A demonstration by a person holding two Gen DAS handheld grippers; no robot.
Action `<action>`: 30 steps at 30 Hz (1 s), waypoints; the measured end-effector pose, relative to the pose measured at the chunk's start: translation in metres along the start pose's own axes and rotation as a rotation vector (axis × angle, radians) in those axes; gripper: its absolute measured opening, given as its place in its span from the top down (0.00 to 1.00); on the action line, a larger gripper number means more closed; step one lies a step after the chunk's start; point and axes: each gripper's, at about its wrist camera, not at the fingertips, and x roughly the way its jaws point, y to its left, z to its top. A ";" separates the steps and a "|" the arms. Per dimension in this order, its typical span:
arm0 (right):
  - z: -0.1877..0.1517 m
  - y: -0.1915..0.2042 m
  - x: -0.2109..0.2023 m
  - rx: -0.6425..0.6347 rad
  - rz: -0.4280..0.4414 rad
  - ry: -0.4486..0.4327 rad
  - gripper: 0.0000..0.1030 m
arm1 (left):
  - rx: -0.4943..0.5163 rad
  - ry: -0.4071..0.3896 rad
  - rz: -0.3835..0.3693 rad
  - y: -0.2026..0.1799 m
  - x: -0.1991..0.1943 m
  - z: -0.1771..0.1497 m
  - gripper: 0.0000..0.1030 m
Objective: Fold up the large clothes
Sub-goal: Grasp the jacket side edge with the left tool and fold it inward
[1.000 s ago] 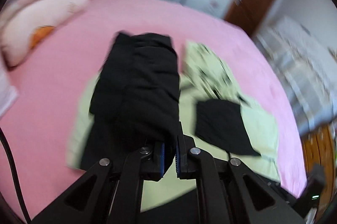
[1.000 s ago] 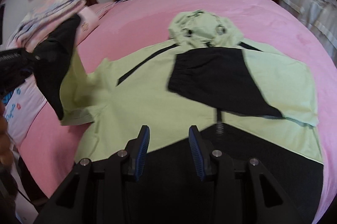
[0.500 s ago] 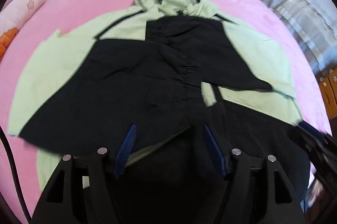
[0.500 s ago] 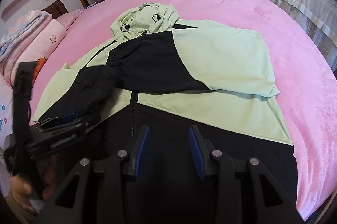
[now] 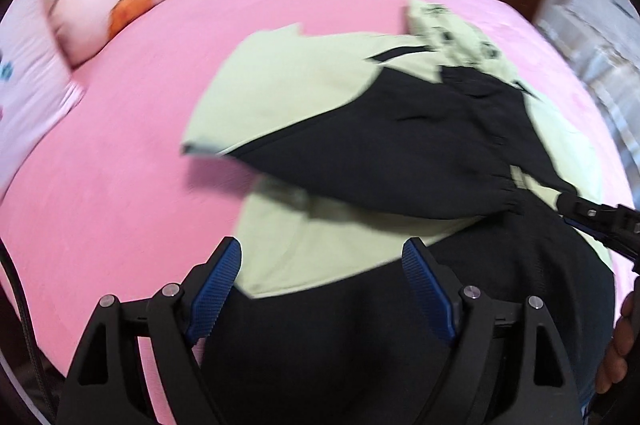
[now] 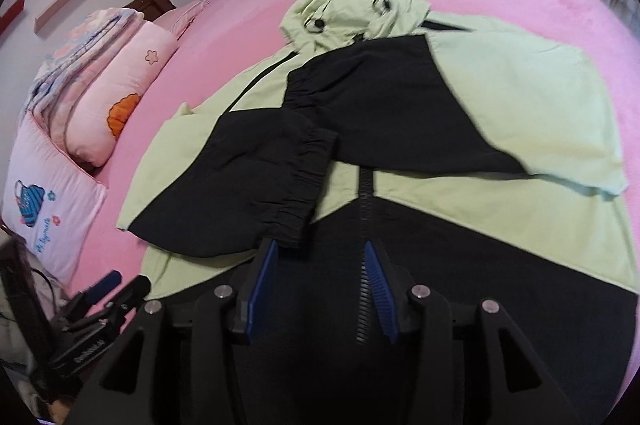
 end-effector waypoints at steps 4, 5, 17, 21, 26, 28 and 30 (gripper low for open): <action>0.008 0.002 0.033 0.048 0.054 0.070 0.56 | -0.095 0.025 -0.004 0.024 0.018 0.000 0.21; 0.009 0.004 0.041 0.055 0.057 0.087 0.56 | -0.118 0.035 -0.008 0.028 0.023 0.000 0.21; 0.034 0.046 0.032 -0.136 0.008 -0.068 0.80 | -0.162 0.036 0.021 0.041 0.052 0.005 0.21; 0.057 0.078 -0.031 -0.300 -0.044 -0.286 0.86 | -0.216 0.018 0.016 0.041 0.063 0.021 0.21; 0.089 0.094 -0.081 -0.403 -0.132 -0.462 0.93 | -0.234 0.019 0.000 0.028 0.080 0.045 0.21; 0.097 0.089 -0.093 -0.413 -0.185 -0.513 0.93 | -0.237 0.018 -0.005 0.022 0.084 0.053 0.21; 0.104 0.075 -0.100 -0.397 -0.238 -0.542 0.94 | -0.243 0.004 -0.015 0.016 0.086 0.060 0.21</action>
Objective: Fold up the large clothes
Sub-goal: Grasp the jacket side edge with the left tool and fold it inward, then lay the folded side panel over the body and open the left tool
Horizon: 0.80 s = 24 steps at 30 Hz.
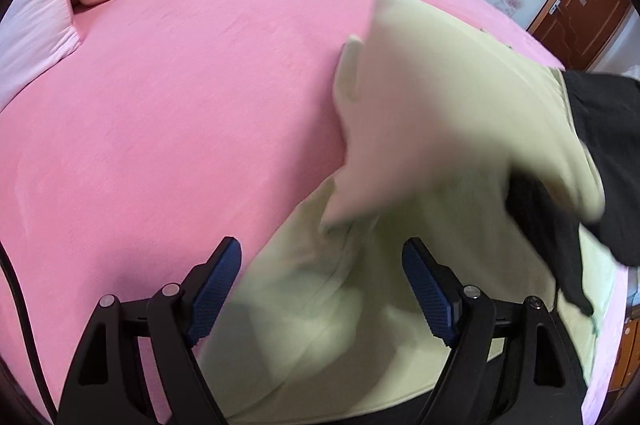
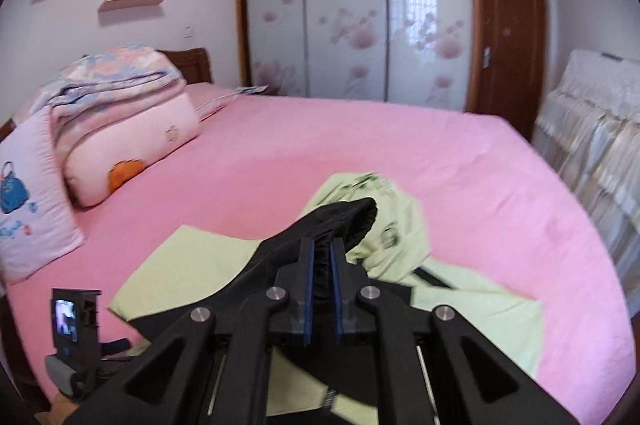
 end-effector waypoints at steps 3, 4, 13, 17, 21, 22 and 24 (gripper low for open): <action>-0.011 -0.031 0.010 0.029 -0.088 0.031 0.94 | -0.021 0.015 -0.015 -0.005 0.009 0.005 0.43; -0.019 -0.042 0.017 0.042 -0.116 0.057 0.93 | -0.027 0.034 -0.021 -0.004 0.014 0.006 0.60; -0.098 -0.107 0.081 0.207 -0.148 0.326 0.93 | -0.108 0.064 -0.064 0.011 0.021 0.002 0.83; -0.118 -0.122 0.088 0.289 -0.101 0.440 0.86 | -0.053 0.118 -0.062 0.017 0.013 0.005 0.69; -0.117 -0.141 0.075 0.341 -0.031 0.436 0.73 | 0.042 0.132 -0.036 0.018 -0.011 0.006 0.49; -0.118 -0.145 0.071 0.347 -0.019 0.424 0.69 | 0.064 0.114 -0.030 0.019 -0.018 0.009 0.45; -0.112 -0.152 0.068 0.352 -0.013 0.397 0.52 | 0.100 0.073 -0.015 0.020 -0.032 0.019 0.41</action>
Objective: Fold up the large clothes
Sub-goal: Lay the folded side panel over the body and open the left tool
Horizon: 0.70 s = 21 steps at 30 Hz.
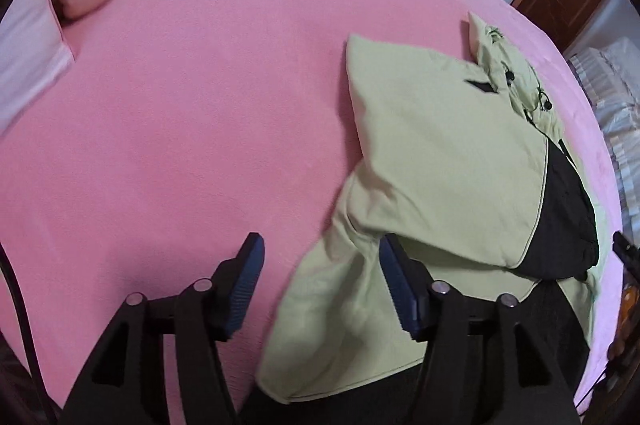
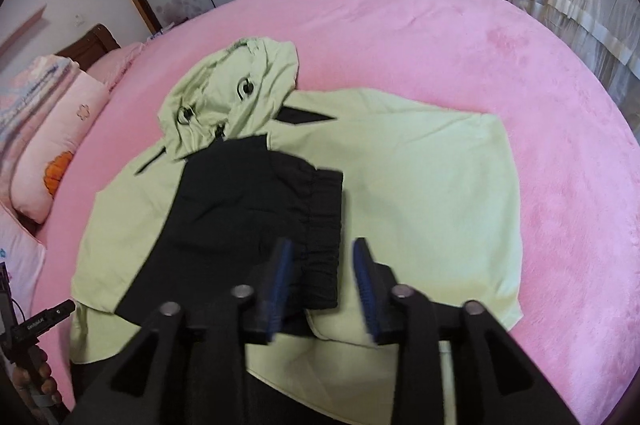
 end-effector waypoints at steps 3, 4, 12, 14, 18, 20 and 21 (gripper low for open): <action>0.013 -0.002 0.010 -0.003 -0.007 -0.003 0.50 | -0.004 -0.032 -0.016 -0.001 -0.002 0.024 0.35; 0.018 -0.003 0.018 0.002 0.001 0.010 0.50 | -0.005 -0.039 -0.024 -0.004 0.004 0.036 0.34; 0.041 -0.015 0.089 0.084 0.072 0.173 0.50 | -0.003 0.082 -0.052 -0.024 0.095 0.109 0.33; 0.041 -0.017 0.100 0.105 0.103 0.197 0.50 | -0.034 0.113 -0.086 -0.025 0.111 0.115 0.34; 0.038 -0.004 0.107 0.043 0.100 0.182 0.52 | 0.014 0.103 -0.122 -0.040 0.120 0.120 0.89; 0.037 0.010 0.108 -0.036 0.047 0.168 0.67 | 0.063 0.052 -0.066 -0.049 0.112 0.121 0.95; 0.038 0.015 0.107 -0.055 0.039 0.160 0.68 | 0.080 0.014 -0.038 -0.051 0.105 0.121 0.96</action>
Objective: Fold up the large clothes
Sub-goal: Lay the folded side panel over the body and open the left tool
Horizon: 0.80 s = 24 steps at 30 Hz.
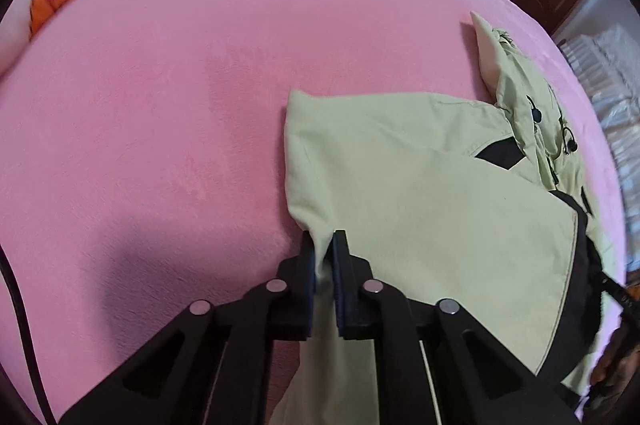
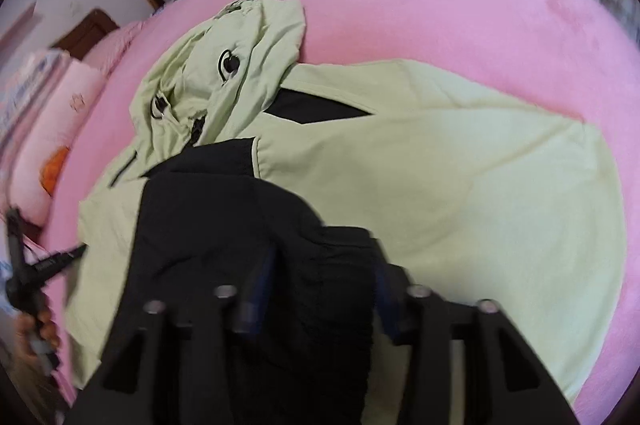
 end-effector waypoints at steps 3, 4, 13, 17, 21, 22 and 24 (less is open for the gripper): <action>0.002 0.018 -0.015 -0.041 -0.012 -0.108 0.70 | 0.001 -0.106 0.042 0.006 -0.020 0.006 0.99; 0.004 0.022 -0.020 -0.043 -0.015 -0.157 0.70 | -0.001 -0.119 0.052 0.010 -0.021 0.009 0.99; 0.010 0.017 0.008 -0.012 -0.144 -0.092 0.62 | 0.000 -0.097 0.164 0.028 -0.001 0.016 1.00; 0.004 0.017 -0.023 -0.020 -0.151 -0.110 0.62 | 0.035 -0.140 0.144 0.024 -0.036 0.012 0.97; -0.012 0.026 -0.058 -0.032 -0.128 -0.176 0.59 | 0.058 -0.164 0.033 -0.009 -0.067 -0.002 0.87; -0.018 0.030 -0.065 -0.029 -0.107 -0.195 0.59 | 0.062 -0.160 -0.004 -0.019 -0.073 -0.007 0.77; -0.030 0.043 -0.073 -0.032 -0.054 -0.212 0.59 | 0.072 -0.155 -0.080 -0.043 -0.080 -0.023 0.70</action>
